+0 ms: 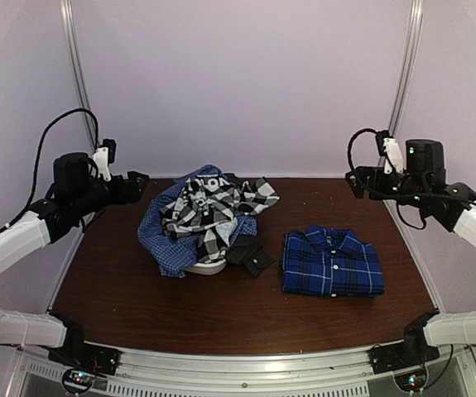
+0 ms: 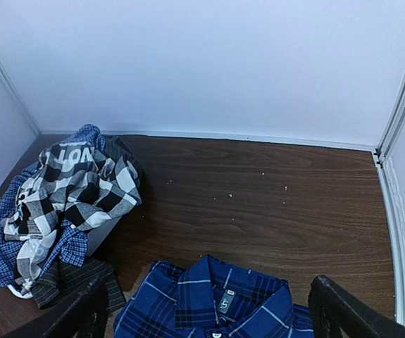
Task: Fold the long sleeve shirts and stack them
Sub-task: Move the square-folded shirt to the corner of the board, then move the bin to the corner of the board, then pick up the crumpled shirt from the bin, then place the crumpled shirt at the center of the board.
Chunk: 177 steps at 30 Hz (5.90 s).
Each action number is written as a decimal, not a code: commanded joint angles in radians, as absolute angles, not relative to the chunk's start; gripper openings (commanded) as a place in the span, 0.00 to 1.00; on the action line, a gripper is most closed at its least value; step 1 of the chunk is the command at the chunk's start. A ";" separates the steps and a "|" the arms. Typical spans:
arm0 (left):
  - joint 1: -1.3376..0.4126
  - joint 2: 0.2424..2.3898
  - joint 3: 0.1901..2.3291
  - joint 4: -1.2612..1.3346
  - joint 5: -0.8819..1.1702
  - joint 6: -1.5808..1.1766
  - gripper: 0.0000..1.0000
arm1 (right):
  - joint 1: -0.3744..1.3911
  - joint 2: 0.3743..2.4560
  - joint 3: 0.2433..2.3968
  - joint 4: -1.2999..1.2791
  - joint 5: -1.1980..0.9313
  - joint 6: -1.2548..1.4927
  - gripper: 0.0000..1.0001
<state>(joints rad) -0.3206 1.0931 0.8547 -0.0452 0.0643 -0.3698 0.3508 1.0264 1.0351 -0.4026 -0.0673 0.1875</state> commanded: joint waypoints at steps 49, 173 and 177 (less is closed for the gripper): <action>-0.314 1.111 0.873 -0.062 0.048 -0.352 0.98 | 0.522 1.770 1.031 -0.666 0.459 0.201 0.91; -0.763 1.868 1.850 -0.251 0.655 -0.491 0.15 | 0.412 1.090 0.868 -0.384 -0.119 0.326 1.00; -0.809 2.039 2.015 -0.377 0.674 -0.424 0.44 | 0.412 1.055 0.849 -0.377 -0.137 0.342 1.00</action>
